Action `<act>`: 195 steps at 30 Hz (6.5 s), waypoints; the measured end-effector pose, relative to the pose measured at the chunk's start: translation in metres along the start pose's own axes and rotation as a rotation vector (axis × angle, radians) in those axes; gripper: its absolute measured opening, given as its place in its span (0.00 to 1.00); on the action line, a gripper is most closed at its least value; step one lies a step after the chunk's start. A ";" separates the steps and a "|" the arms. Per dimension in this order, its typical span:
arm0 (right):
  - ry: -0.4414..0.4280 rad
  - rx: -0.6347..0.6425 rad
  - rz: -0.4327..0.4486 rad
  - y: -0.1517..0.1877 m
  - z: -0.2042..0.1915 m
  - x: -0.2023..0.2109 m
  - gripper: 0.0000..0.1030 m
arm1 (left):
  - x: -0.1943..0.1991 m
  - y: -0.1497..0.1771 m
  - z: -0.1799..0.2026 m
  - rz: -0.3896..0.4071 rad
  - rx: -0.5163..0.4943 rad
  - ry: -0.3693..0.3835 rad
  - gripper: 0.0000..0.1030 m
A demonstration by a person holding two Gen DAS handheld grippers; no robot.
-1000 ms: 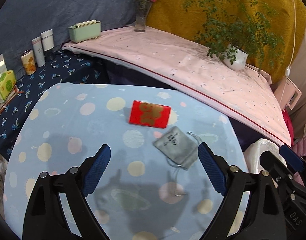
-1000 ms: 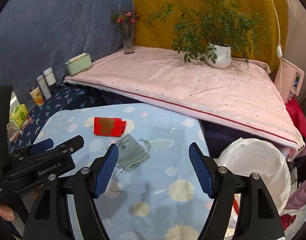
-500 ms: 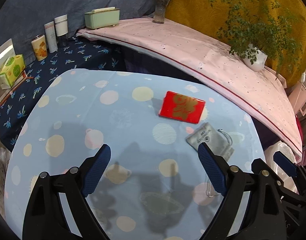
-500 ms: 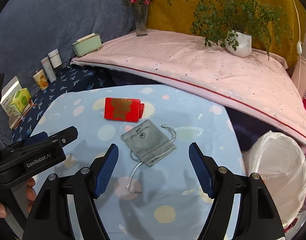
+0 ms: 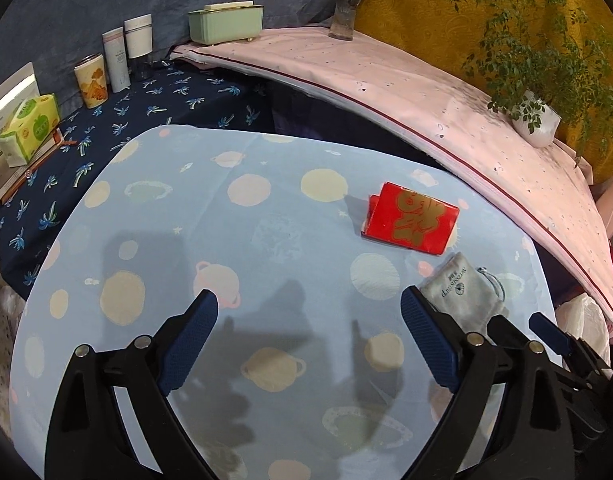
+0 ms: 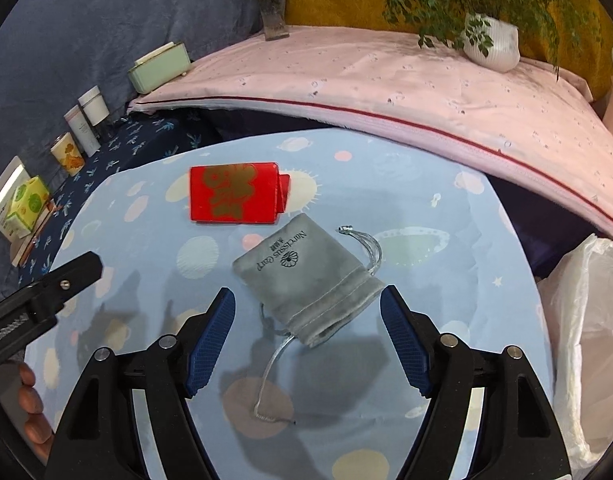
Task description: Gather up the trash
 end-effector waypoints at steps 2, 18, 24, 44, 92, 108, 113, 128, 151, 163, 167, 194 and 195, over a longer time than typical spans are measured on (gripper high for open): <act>0.007 -0.013 -0.012 0.001 0.004 -0.008 0.70 | -0.005 -0.002 0.002 0.001 -0.002 0.004 0.87; 0.046 0.079 -0.047 0.013 0.002 -0.044 0.27 | -0.062 -0.018 0.065 -0.016 -0.092 0.084 0.90; 0.015 0.073 -0.044 0.008 0.003 -0.043 0.07 | -0.085 -0.025 0.088 -0.022 -0.115 0.110 0.90; 0.040 -0.100 0.007 -0.018 0.079 -0.035 0.07 | -0.139 -0.018 0.120 -0.059 -0.142 0.104 0.91; 0.152 -0.308 0.368 -0.034 0.215 0.209 0.07 | 0.107 0.026 0.303 0.042 -0.293 0.427 0.85; 0.226 -0.414 0.388 0.002 0.290 0.242 0.07 | 0.131 0.071 0.375 0.007 -0.396 0.508 0.86; 0.232 -0.429 0.385 0.008 0.299 0.244 0.07 | 0.132 0.080 0.386 -0.004 -0.410 0.520 0.87; 0.232 -0.450 0.368 0.018 0.308 0.240 0.07 | 0.128 0.089 0.394 -0.009 -0.413 0.519 0.89; 0.235 -0.395 0.238 0.059 0.308 0.213 0.07 | 0.107 0.201 0.335 -0.131 -0.566 0.422 0.85; 0.193 -0.372 0.233 0.043 0.290 0.194 0.07 | 0.108 0.164 0.319 -0.053 -0.517 0.363 0.85; 0.183 -0.365 0.226 0.038 0.285 0.186 0.07 | 0.106 0.152 0.312 -0.031 -0.499 0.342 0.86; 0.143 -0.341 0.188 0.024 0.268 0.160 0.35 | 0.093 0.125 0.299 0.004 -0.464 0.283 0.88; 0.145 -0.339 0.191 0.024 0.267 0.161 0.37 | 0.093 0.124 0.298 0.007 -0.464 0.281 0.88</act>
Point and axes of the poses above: each gripper's, at about its wrist camera, not at the fingertips, and x roughly against the way its jaws point, z to its right, y to its underside, the point moved 7 cm from there along -x, roughly the way its jaws point, and after that the axes turned 8 degrees about z, right-handed, at the moved point
